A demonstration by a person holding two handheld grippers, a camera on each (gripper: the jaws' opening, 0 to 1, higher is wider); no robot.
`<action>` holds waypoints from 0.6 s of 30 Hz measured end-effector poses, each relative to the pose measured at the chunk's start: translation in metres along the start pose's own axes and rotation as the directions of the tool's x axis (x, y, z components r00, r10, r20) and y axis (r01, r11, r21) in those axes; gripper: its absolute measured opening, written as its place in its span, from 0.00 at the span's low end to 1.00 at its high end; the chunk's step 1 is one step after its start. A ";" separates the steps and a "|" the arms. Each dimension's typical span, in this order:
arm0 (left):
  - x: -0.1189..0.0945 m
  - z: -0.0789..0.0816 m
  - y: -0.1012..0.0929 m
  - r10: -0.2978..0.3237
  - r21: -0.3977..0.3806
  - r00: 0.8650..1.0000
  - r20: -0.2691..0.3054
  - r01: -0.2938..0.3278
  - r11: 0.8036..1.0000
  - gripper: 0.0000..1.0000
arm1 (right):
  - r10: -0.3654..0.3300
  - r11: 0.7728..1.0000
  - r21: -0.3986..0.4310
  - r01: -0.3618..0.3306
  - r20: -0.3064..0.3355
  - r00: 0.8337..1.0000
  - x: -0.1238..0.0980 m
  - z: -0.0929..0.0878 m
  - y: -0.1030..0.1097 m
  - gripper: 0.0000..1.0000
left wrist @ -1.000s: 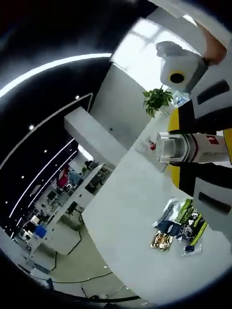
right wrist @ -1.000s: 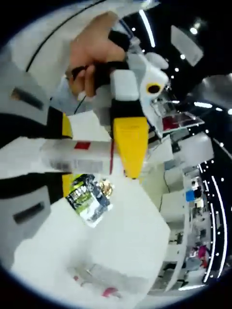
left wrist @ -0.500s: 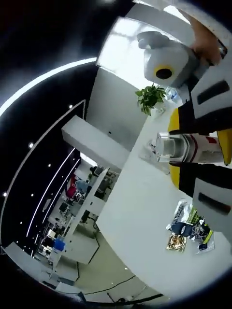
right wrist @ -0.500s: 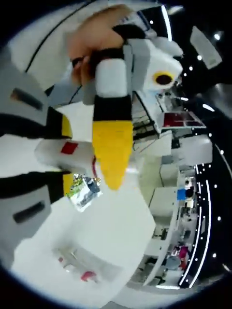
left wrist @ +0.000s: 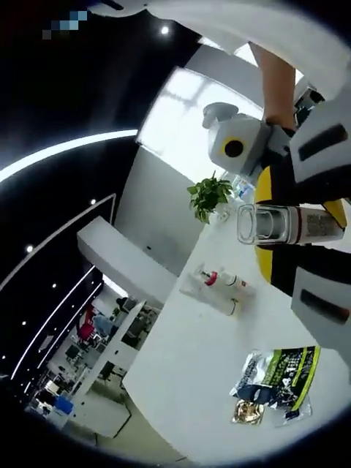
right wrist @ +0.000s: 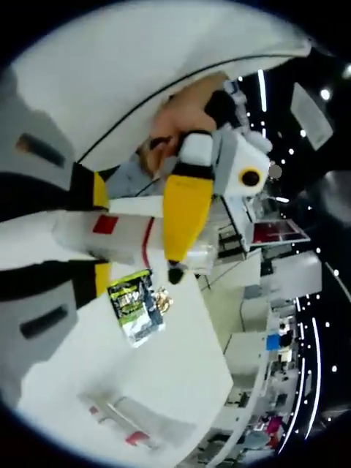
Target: Arrange the skincare products in the storage area until every visible bottle or jar stands upright without overlapping.
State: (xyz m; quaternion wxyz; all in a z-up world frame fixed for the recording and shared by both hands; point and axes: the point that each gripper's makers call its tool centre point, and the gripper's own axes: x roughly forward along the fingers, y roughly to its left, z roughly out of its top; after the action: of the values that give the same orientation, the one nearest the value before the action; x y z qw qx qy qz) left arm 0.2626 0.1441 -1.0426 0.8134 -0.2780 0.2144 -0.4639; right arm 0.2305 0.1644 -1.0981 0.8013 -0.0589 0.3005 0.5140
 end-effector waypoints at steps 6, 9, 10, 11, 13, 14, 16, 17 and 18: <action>0.003 0.017 0.015 0.106 0.071 0.993 0.052 -0.110 0.991 0.19 | -0.215 0.974 -0.066 0.216 0.012 0.976 0.008 0.013 -0.023 0.23; 0.003 0.019 0.014 0.116 0.169 0.992 0.050 -0.123 0.978 0.19 | -0.250 0.967 -0.031 0.252 0.050 0.967 0.008 0.022 -0.027 0.24; 0.003 0.019 0.013 0.115 0.203 0.992 0.049 -0.122 0.971 0.19 | -0.266 0.964 -0.011 0.267 0.067 0.962 0.006 0.026 -0.029 0.24; 0.002 0.021 0.014 0.141 0.270 0.988 0.056 -0.151 0.951 0.19 | -0.276 0.961 0.001 0.277 0.075 0.958 0.005 0.026 -0.031 0.24; 0.004 0.018 0.009 0.130 0.312 0.991 0.042 -0.137 0.940 0.19 | -0.277 0.961 0.041 0.275 0.084 0.957 0.004 0.030 -0.028 0.23; 0.004 0.017 0.009 0.129 0.309 0.991 0.044 -0.137 0.941 0.19 | -0.279 0.960 0.045 0.276 0.073 0.958 0.005 0.027 -0.029 0.21; 0.006 0.014 0.009 0.133 0.332 0.991 0.029 -0.135 0.934 0.19 | -0.296 0.955 0.041 0.294 0.065 0.953 0.005 0.024 -0.031 0.19; 0.007 0.014 0.009 0.134 0.337 0.991 0.032 -0.137 0.931 0.19 | -0.301 0.953 0.051 0.298 0.065 0.951 0.004 0.024 -0.031 0.19; 0.007 0.014 0.008 0.137 0.341 0.990 0.033 -0.140 0.929 0.19 | -0.303 0.952 0.058 0.299 0.065 0.951 0.005 0.024 -0.031 0.19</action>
State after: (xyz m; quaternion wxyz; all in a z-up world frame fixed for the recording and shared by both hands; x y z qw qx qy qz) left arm 0.2797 0.1446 -1.0382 0.8809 -0.1183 0.1460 -0.4344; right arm 0.2682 0.1633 -1.0879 0.8818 -0.0664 0.2707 0.3805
